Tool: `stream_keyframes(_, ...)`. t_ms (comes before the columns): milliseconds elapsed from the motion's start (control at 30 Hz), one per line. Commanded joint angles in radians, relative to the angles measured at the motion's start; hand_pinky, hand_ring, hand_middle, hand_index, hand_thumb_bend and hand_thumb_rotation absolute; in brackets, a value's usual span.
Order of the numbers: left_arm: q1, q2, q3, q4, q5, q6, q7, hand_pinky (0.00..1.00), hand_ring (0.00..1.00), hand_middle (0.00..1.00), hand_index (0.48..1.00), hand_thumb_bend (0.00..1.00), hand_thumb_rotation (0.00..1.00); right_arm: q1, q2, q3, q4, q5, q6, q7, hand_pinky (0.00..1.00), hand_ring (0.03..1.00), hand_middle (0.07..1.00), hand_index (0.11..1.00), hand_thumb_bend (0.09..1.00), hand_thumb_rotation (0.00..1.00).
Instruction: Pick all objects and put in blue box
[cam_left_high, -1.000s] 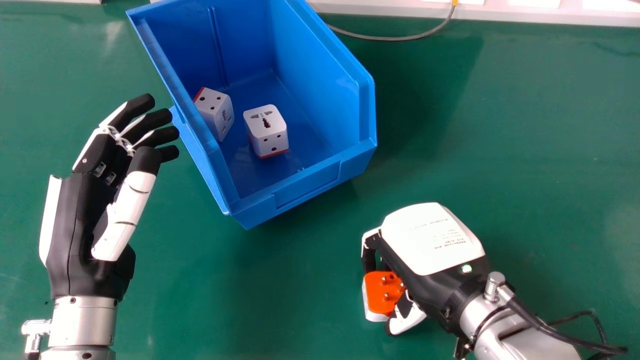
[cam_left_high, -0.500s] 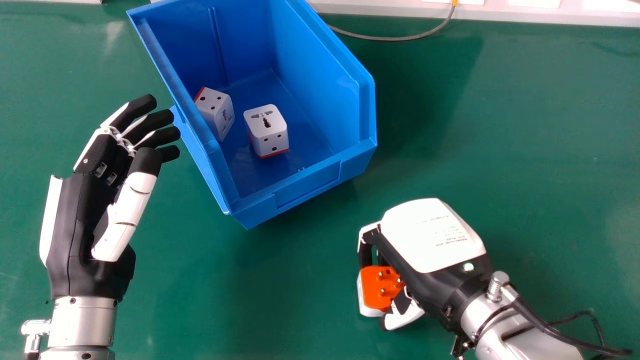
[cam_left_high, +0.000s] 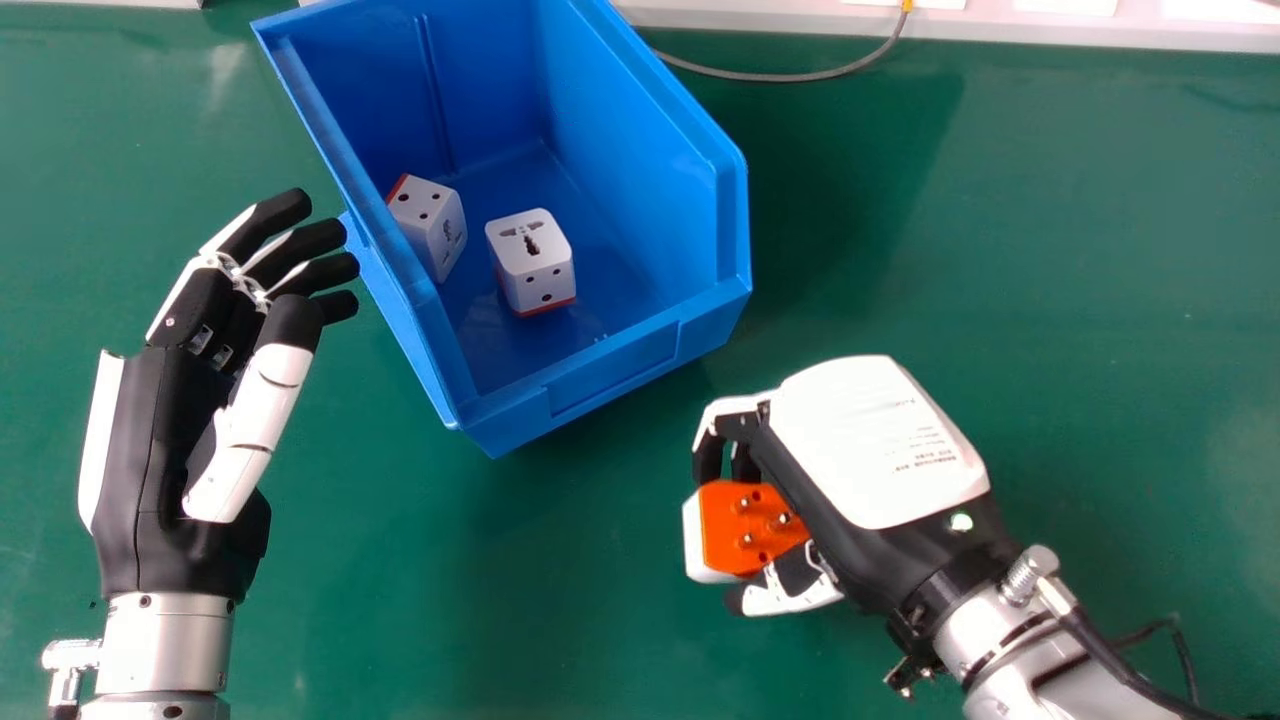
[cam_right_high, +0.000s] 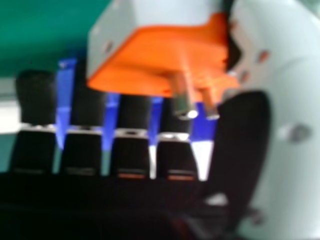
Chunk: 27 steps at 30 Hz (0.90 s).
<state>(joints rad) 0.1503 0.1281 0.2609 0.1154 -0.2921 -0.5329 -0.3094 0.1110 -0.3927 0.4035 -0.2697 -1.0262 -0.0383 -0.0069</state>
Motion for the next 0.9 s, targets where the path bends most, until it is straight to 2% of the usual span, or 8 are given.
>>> stream_keyframes(0,-0.003,-0.001,0.000,-0.021,0.003,-0.016,0.003,0.74,0.76,0.78,0.794,0.70,0.59,-0.001,0.005,-0.013,0.001,0.012,-0.023,-0.051,0.30,0.399,0.480,0.525,0.518,0.00)
stream_keyframes(100,-0.005,0.000,-0.002,-0.017,0.008,-0.022,0.006,0.73,0.76,0.78,0.793,0.70,0.59,0.000,0.008,-0.017,0.010,0.018,-0.038,-0.079,0.30,0.402,0.479,0.521,0.517,0.00)
stream_keyframes(300,-0.003,0.001,-0.002,-0.012,0.003,-0.023,0.002,0.73,0.76,0.78,0.792,0.70,0.59,0.003,0.010,-0.024,0.016,0.024,-0.071,-0.129,0.29,0.405,0.477,0.517,0.517,0.00)
stream_keyframes(400,-0.001,-0.002,-0.003,-0.013,0.001,-0.023,0.003,0.73,0.76,0.78,0.793,0.70,0.60,-0.001,0.014,-0.027,0.040,0.028,-0.116,-0.211,0.29,0.406,0.473,0.517,0.516,0.00)
stream_keyframes(533,0.002,-0.002,-0.004,-0.018,-0.007,-0.015,-0.001,0.73,0.76,0.78,0.793,0.70,0.60,-0.013,0.014,-0.030,0.083,0.028,-0.188,-0.331,0.29,0.406,0.473,0.517,0.516,0.00)
stream_keyframes(667,-0.002,0.000,-0.002,-0.009,-0.003,-0.026,-0.002,0.73,0.75,0.78,0.793,0.70,0.59,-0.025,0.011,-0.031,0.120,0.033,-0.254,-0.418,0.31,0.422,0.481,0.513,0.512,0.00)
stream_keyframes(867,0.001,-0.001,-0.005,-0.024,0.001,-0.017,0.004,0.73,0.75,0.78,0.794,0.70,0.59,-0.036,0.014,-0.033,0.152,0.028,-0.298,-0.484,0.31,0.434,0.487,0.507,0.510,0.00)
